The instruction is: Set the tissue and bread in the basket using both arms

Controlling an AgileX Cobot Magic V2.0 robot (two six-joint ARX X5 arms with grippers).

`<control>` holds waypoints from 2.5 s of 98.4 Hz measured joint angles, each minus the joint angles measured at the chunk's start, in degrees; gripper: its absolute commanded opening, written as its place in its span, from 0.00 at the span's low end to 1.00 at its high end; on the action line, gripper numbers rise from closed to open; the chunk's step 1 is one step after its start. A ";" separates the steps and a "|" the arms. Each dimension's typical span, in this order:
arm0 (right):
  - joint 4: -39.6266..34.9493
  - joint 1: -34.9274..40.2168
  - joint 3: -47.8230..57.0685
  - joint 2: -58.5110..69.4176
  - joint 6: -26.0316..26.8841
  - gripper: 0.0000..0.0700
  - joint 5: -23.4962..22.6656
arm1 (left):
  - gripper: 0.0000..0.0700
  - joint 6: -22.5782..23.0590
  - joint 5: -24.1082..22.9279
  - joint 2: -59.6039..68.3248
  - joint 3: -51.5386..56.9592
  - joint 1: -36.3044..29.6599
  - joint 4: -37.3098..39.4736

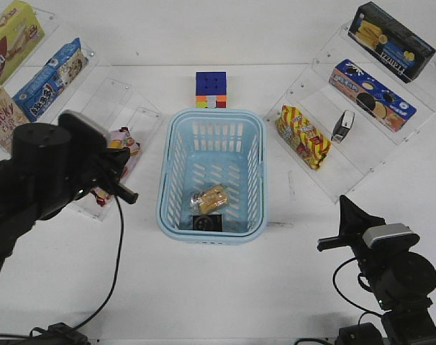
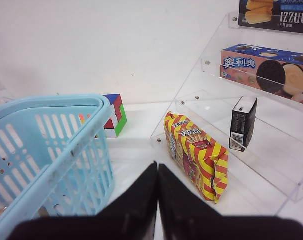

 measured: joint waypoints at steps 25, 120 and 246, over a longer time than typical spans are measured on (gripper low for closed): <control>0.02 0.00 0.00 0.00 0.00 0.00 0.00 | 0.00 -5.97 -6.27 -23.17 -25.42 0.98 18.64; 0.07 0.00 0.00 0.00 0.04 0.00 0.00 | 0.00 -7.45 -12.57 -46.97 -70.97 8.04 51.36; 0.55 -0.20 -0.15 -0.68 -1.64 0.00 1.01 | 0.00 -8.90 -1.46 -71.91 -105.85 26.43 65.00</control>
